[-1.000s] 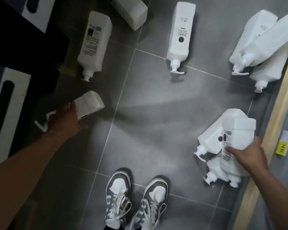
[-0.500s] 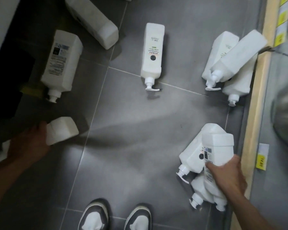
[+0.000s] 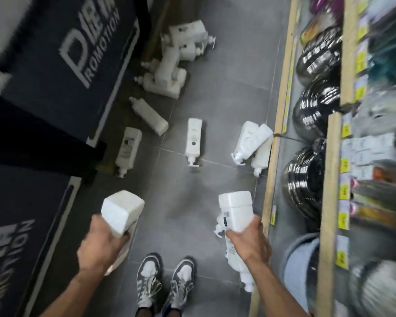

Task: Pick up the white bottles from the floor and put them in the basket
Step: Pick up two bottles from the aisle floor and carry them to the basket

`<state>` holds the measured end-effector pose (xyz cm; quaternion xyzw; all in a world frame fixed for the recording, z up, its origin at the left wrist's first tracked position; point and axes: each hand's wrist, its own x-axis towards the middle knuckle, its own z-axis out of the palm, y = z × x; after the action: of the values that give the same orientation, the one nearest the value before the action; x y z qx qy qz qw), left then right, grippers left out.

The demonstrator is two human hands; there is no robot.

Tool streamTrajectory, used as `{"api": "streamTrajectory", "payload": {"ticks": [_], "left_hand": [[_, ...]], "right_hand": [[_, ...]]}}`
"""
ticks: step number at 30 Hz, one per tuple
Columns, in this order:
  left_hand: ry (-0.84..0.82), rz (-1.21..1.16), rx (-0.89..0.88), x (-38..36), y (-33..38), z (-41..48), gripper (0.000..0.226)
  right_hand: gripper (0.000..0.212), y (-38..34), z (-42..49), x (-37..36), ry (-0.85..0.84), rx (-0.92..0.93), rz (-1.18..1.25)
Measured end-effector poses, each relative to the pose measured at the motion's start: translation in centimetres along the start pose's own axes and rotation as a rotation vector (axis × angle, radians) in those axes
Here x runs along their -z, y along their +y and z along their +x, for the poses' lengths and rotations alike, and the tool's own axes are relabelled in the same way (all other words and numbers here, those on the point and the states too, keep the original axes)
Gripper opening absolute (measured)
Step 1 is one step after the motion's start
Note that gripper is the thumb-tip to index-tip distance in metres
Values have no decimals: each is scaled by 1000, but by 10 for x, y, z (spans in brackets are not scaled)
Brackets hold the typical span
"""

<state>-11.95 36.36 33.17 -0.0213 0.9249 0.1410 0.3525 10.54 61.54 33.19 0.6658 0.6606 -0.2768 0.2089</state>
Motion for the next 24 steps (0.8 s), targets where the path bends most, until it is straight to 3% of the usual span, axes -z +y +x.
{"api": "streamTrajectory", "payload": {"ticks": [7,11,18,24], "left_hand": [[-29,-330,7,129,22,-174,69],[51,-458,-54,199,13,-242,73],[99,-450,-197,280,-34,-299,74],[172,-512,-171,312,-81,-338,70]], "right_hand": [[77,-53,-187,129,-24,206,-60],[71,-65,-285,181,27,350,-52],[66,-73,-387,220,103,558,-49],[69,-69,-429,222,75,596,193]]}}
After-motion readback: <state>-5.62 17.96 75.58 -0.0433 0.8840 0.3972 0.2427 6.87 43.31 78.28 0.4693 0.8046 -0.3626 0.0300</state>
